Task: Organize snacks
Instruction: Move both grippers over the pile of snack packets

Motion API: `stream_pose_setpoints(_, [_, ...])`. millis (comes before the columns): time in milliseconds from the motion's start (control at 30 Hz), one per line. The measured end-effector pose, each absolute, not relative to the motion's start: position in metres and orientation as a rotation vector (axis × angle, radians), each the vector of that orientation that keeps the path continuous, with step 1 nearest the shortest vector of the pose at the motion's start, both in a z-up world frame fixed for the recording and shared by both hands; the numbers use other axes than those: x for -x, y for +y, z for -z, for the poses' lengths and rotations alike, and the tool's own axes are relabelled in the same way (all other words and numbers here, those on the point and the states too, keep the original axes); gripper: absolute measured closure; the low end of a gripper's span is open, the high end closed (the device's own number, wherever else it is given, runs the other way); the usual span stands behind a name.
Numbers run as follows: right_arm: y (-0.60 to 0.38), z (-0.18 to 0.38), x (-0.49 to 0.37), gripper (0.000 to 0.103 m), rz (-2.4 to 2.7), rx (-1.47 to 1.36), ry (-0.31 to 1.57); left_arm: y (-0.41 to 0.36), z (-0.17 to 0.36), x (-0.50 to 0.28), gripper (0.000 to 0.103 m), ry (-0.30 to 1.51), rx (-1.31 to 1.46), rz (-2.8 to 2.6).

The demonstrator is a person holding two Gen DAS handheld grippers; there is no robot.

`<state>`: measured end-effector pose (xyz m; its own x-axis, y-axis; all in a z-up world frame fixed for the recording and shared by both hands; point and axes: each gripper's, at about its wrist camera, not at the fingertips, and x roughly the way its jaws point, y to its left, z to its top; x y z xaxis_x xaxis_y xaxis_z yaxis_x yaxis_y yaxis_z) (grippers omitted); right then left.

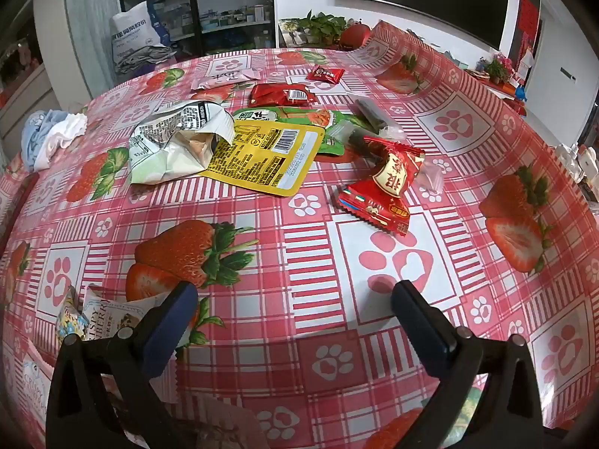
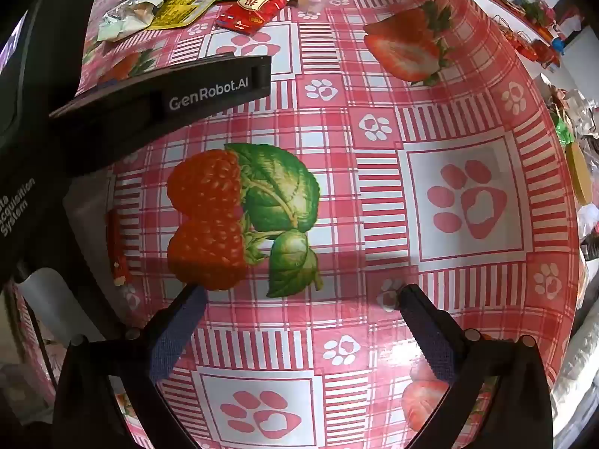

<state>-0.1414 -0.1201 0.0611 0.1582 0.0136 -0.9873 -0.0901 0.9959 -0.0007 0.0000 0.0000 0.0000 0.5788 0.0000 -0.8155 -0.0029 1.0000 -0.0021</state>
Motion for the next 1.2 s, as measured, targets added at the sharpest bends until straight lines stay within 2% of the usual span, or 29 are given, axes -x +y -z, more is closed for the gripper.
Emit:
stream_pose_setpoints(467, [-0.120, -0.066, 0.140, 0.000, -0.072, 0.054, 1.415, 0.000, 0.000, 0.000, 0.000, 0.954, 0.003, -0.002])
stream_pose_setpoints(1033, [-0.122, -0.059, 0.113, 0.000, -0.103, 0.037, 1.507, 0.000, 0.000, 0.000, 0.000, 0.956, 0.000, -0.001])
stream_pose_setpoints(1100, [-0.124, -0.057, 0.109, 0.000, -0.108, 0.037, 1.520, 0.001, -0.002, -0.005, 0.000, 1.028, -0.016, 0.026])
stream_pose_setpoints(1200, [-0.125, -0.052, 0.098, 0.000, -0.125, 0.045, 1.563, -0.001, -0.004, -0.026, 0.000, 1.241, -0.050, 0.085])
